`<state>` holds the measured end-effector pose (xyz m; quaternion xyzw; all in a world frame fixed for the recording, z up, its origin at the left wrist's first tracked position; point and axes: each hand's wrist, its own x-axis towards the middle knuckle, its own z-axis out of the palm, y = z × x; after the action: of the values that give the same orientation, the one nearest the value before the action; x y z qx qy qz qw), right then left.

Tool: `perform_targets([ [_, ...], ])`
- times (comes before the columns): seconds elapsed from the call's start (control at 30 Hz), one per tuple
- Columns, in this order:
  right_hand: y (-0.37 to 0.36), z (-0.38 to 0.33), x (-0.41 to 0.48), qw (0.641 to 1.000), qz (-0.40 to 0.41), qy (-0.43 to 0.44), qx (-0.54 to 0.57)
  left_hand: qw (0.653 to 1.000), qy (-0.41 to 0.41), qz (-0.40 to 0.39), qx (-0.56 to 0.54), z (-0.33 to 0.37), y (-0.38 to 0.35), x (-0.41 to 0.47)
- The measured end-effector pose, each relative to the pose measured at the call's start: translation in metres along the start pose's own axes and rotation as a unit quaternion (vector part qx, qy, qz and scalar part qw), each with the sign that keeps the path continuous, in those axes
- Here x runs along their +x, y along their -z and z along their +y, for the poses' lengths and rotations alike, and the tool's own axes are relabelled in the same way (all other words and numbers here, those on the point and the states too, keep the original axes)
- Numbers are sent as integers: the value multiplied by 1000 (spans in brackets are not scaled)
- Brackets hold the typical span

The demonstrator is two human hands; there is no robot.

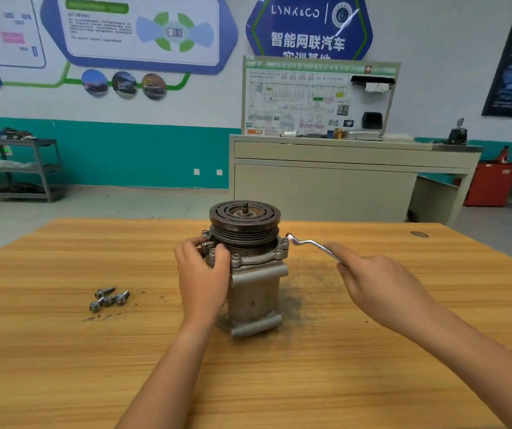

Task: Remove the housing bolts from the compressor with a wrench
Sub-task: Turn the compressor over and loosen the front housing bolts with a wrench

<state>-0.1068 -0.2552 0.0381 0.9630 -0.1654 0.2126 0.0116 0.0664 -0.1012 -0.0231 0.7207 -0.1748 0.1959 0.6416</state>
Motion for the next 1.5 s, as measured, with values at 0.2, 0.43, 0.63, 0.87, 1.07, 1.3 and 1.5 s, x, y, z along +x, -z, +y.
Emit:
perform_targets([
  [0.2,6,-13,4,994,-13,9,-107,1000,-27,14,-2,-3,0,-2],
  [0.43,20,-46,10,970,-60,56,-230,1000,-24,-2,3,-7,-2,1],
  [0.63,10,-61,6,958,-90,64,-266,999,-40,5,-25,-9,-3,0],
  [0.87,3,9,40,953,-28,162,-254,998,-47,15,-37,-10,-5,1],
  [1.07,-34,15,85,949,137,226,-172,998,-43,22,-45,-11,-7,1],
  [1.3,-37,17,84,921,300,237,-74,997,-42,24,-51,-14,-8,2],
  [1.5,4,28,44,876,368,287,-117,996,-42,33,-65,-14,-10,2],
])
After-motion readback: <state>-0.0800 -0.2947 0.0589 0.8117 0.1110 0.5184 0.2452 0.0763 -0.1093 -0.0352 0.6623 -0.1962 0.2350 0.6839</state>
